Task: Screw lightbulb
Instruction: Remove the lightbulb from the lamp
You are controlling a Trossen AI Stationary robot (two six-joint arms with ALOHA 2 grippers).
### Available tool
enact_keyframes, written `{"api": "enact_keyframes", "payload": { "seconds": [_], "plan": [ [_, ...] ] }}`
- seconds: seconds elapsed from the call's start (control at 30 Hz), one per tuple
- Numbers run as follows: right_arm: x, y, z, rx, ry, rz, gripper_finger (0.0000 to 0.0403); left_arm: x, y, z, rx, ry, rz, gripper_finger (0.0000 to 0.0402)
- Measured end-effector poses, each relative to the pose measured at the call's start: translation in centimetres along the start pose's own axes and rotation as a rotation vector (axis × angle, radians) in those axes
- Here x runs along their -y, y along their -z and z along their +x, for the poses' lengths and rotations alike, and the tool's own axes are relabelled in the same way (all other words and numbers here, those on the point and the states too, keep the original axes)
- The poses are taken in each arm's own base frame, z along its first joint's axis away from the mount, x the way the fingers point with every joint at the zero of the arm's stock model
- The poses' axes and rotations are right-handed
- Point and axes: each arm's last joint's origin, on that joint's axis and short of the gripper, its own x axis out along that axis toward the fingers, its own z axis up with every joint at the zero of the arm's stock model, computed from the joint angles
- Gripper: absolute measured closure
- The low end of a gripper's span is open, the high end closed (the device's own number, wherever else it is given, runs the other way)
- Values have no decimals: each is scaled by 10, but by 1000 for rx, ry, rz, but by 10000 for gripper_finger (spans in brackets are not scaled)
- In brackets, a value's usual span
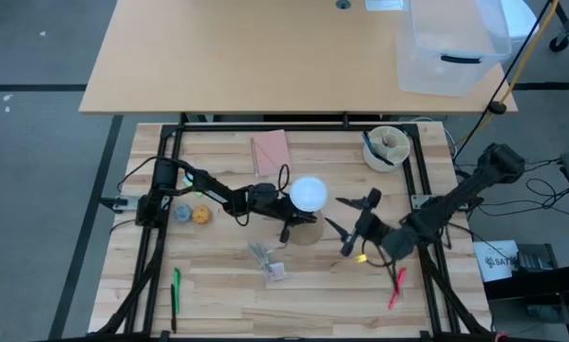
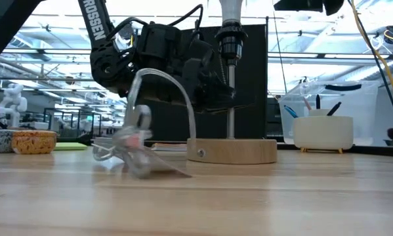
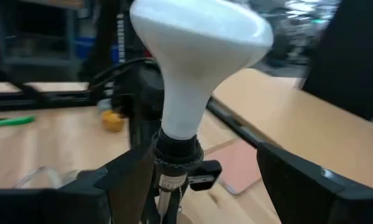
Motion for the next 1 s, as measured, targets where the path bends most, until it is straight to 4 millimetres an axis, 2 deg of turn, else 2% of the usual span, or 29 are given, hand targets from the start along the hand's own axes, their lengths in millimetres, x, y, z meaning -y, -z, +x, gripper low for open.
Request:
{"api": "enact_keyframes", "payload": {
  "seconds": [0.17,0.37,0.5,0.67,0.8,1.0],
  "plan": [
    [-28,22,20,37,154,5,124,-3,0,0,-2,-82,-3,378],
    [-44,36,45,97,266,102,124,-3,0,0,-2,-97,-12,378],
    [-46,41,57,136,294,165,124,-3,-1,0,-2,-98,-12,378],
    [-45,39,65,222,235,210,124,-3,-1,0,-2,-98,-11,378],
    [-39,37,71,240,262,189,124,-3,-1,0,-2,-98,-10,378],
    [-34,32,81,295,204,195,124,-3,-1,0,-2,-98,-10,378]
  ]
}}
